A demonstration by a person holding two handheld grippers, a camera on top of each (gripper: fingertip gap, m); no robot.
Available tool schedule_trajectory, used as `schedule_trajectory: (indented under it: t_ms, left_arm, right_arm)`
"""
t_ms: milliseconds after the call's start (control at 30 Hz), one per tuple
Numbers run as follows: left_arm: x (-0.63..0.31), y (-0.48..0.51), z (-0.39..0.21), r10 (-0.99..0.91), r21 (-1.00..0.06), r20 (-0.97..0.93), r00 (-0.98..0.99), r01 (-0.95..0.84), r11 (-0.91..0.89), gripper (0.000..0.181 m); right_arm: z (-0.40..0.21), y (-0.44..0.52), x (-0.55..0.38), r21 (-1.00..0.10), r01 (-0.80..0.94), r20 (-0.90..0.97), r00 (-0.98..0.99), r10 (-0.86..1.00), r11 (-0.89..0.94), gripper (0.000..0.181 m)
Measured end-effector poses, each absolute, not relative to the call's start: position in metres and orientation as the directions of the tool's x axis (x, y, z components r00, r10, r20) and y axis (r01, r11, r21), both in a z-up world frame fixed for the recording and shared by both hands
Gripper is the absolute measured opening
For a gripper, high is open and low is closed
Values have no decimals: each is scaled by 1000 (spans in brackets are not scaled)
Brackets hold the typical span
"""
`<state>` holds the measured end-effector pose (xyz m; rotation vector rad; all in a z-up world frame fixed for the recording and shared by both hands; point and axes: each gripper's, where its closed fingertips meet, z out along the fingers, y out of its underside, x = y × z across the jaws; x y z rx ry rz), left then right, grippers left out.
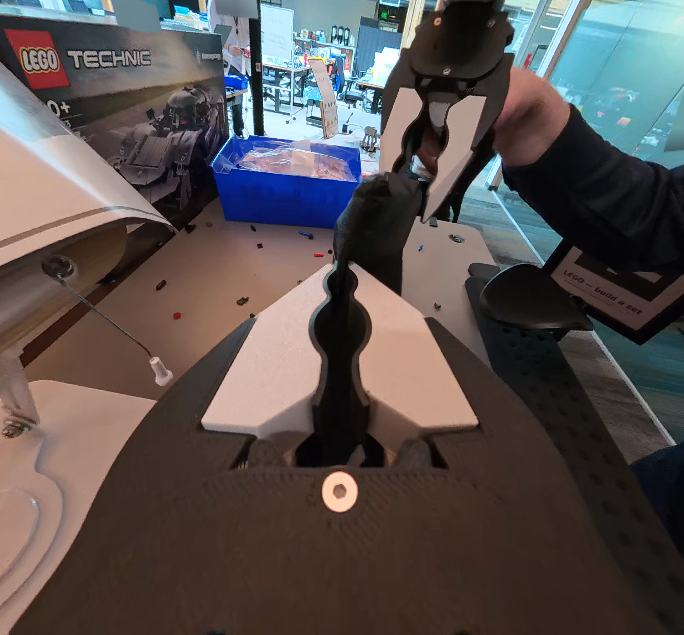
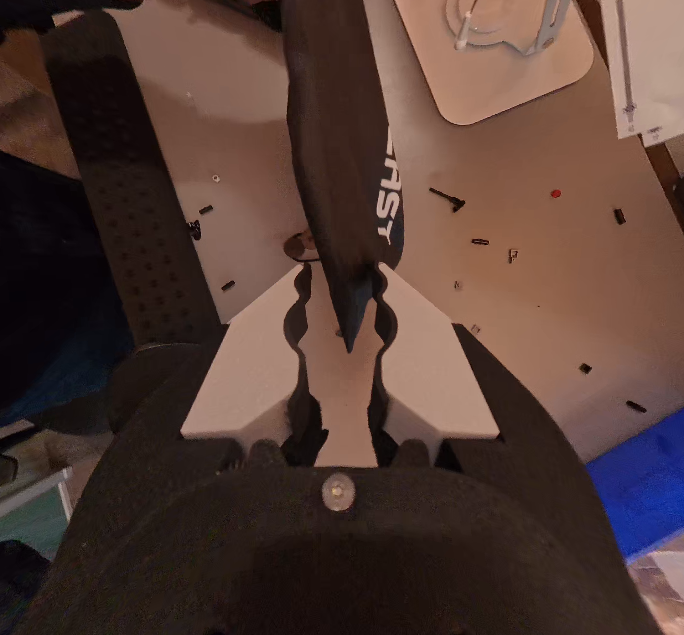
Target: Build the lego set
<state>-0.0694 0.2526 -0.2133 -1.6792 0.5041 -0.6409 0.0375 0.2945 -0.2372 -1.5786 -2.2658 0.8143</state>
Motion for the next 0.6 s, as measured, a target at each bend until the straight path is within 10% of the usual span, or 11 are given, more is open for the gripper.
schedule_trajectory:
  t_ms: [200,600]
  left_arm:
    - [-71,249,-217,-651,-977,152,744,13,-213,0]
    - [-85,231,-204,-685,-953,268,677,83,-291,0]
  right_arm:
    - [-242,294,35,-622,747,-102,-376,921,237,0]
    - [-210,285,23,-641,707,-42,-421,906,299,0]
